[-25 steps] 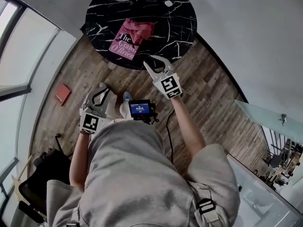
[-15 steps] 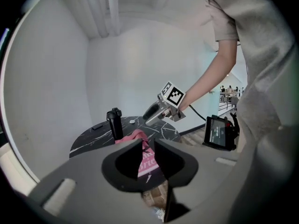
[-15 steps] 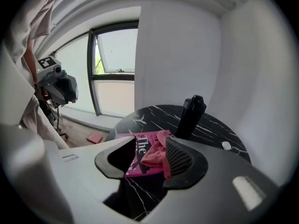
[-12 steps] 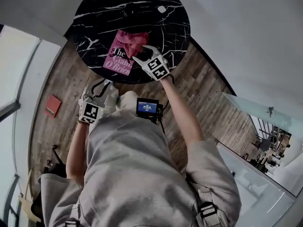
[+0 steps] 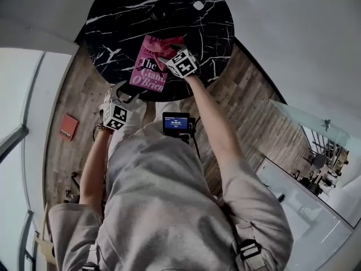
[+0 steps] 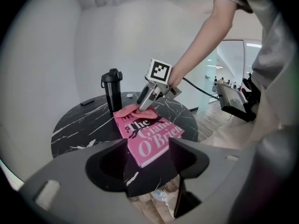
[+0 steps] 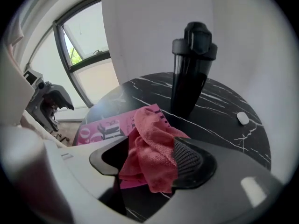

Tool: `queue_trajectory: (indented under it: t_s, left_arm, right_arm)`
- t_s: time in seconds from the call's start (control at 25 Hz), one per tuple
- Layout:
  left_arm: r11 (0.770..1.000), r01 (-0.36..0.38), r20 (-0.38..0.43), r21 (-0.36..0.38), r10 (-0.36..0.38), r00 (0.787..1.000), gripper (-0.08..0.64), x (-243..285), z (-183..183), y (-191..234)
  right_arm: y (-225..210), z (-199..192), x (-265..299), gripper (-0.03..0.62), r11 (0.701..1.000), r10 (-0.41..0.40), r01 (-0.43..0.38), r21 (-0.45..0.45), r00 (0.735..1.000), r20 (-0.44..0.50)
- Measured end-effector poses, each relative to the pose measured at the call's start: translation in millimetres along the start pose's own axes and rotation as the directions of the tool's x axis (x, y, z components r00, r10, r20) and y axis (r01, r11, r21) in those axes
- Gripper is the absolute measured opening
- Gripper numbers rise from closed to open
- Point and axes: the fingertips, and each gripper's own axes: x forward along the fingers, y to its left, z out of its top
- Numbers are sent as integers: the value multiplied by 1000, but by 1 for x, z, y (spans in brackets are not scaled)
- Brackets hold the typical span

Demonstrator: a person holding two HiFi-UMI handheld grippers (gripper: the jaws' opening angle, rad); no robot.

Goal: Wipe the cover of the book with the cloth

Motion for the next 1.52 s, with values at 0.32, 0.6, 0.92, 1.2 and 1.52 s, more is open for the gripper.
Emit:
queue_trajectory:
  t_s: [0.32,0.6,0.92,1.2,1.52]
  left_arm:
    - [999,19,-99,30,-16,995,283,34,-15,-6]
    - [997,29,-122,78,-20,992,304,47,-12,-2]
    - [992,75,-175,103,-57,983,307,59,-15,-7]
    - [984,109,-251,143,-70,965,311,67,-28,-10]
    - [990,39,-240,133,-6,971,324,66,-28,-6]
  right_arm:
    - [-2,-9,12,225,988,-52,38,-152,994,-92]
    - [-18,-2,2,89,983,-131,127,-136,991,-23]
    - [-52,-13,-34,87,984,-138,139,-113,990,14]
    - [-40,-25,-8,89,991,-66,57,-125,995,-73]
    - [-44,-24,1,87,996,-31,21,-88,993,-112]
